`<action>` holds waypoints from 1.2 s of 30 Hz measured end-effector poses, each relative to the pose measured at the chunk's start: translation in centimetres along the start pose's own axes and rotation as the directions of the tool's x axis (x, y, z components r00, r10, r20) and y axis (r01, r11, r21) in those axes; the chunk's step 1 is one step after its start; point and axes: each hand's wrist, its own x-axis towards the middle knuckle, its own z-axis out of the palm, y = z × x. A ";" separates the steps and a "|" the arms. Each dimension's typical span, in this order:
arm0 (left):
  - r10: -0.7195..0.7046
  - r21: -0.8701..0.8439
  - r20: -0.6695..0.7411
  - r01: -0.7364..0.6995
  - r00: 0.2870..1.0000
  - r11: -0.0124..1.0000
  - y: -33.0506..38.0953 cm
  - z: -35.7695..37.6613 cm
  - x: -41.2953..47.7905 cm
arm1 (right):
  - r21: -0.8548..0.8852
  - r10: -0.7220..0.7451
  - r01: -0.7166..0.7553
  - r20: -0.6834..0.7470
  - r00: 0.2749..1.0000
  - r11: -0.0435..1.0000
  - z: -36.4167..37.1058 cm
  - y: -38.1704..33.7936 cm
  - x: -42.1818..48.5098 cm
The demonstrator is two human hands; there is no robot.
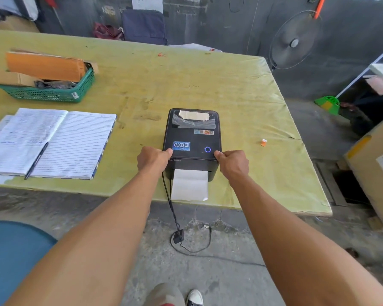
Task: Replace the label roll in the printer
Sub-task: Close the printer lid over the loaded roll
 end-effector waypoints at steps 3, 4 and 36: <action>-0.024 -0.013 -0.001 0.024 1.000 1.000 0.0 0.1 0.3 | -0.014 -0.010 0.010 0.000 1.000 1.000 -0.1 0.1 0.0; -0.029 -0.015 -0.003 0.029 1.000 0.999 0.0 0.0 0.4 | -0.015 -0.014 0.014 0.002 1.000 1.000 -0.1 0.1 0.1; 0.009 -0.042 0.048 -0.007 0.999 0.999 0.0 0.1 -1.3 | -0.039 -0.065 0.066 0.025 0.998 0.997 -0.1 0.6 -0.1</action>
